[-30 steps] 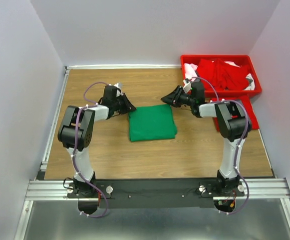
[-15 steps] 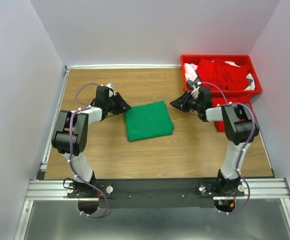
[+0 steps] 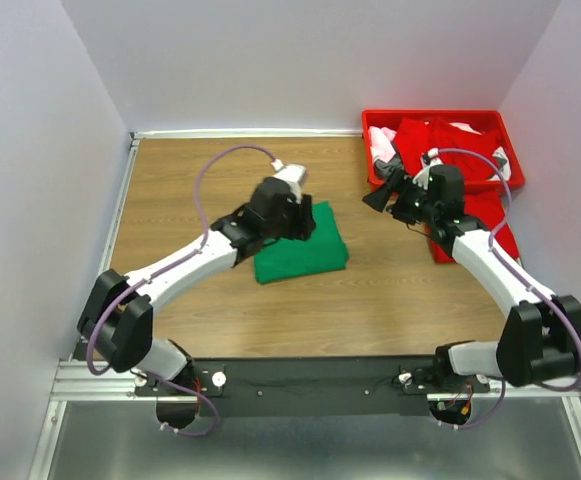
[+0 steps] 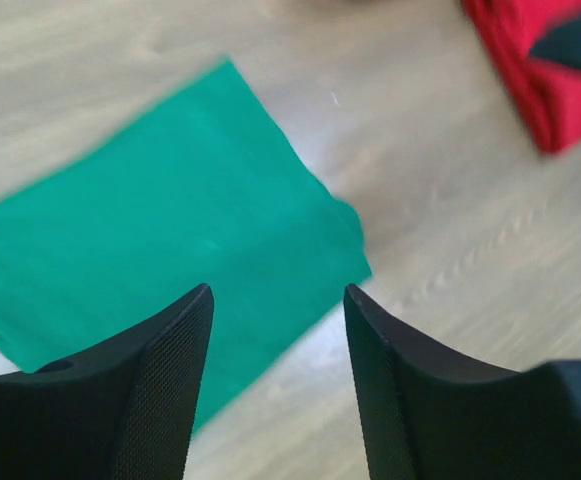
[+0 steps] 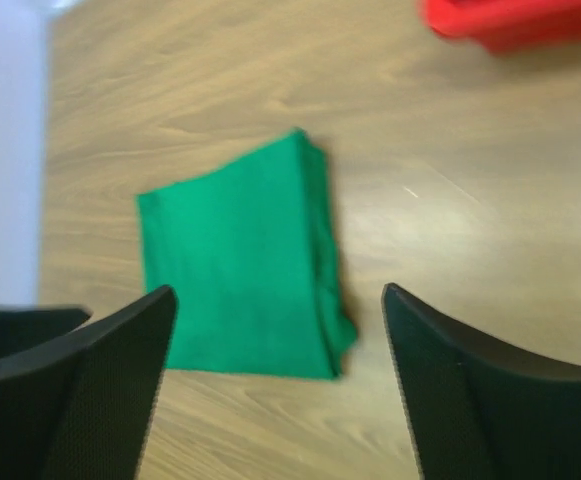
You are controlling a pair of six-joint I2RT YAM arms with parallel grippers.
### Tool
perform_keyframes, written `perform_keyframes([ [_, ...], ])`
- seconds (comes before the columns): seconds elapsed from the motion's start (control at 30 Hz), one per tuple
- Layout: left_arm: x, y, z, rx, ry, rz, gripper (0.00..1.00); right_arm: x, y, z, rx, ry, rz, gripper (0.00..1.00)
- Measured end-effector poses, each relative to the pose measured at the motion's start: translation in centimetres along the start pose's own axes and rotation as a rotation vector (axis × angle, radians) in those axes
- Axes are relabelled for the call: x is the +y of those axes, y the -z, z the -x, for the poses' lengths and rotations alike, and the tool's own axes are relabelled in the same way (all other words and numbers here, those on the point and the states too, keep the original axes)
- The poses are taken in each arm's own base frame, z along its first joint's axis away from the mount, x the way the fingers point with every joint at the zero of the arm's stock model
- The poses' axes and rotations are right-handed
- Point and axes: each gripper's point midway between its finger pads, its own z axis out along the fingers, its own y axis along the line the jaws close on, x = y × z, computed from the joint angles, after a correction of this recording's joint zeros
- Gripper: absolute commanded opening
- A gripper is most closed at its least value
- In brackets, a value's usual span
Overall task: Fold and stack the t-shirts
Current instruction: Neatly place the folded tshirt to the corner
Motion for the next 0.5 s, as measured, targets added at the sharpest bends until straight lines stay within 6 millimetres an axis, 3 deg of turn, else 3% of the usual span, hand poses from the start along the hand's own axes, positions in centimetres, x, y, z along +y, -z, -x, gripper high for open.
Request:
perform_keyframes([
  [0.1,-3.7,-0.3,-3.0,0.069,-0.117,0.01,0.6,-2.1,1.9,-1.2,0.018,0.004,-0.123,1.0],
  [0.13,-3.9,-0.5,-3.3,0.077,-0.14,0.026,0.6,-3.3,2.6,-1.8,0.027,0.003,-0.184,1.0],
  [0.33,-8.8,-4.4,-8.5,0.193,-0.358,0.088,0.6,-7.5,5.6,-4.7,0.078,-0.014,-0.397,1.0],
  [0.5,-10.6,-7.2,-12.3,0.263,-0.46,0.112,0.6,-9.8,7.2,-6.4,0.101,-0.026,-0.505,1.0],
])
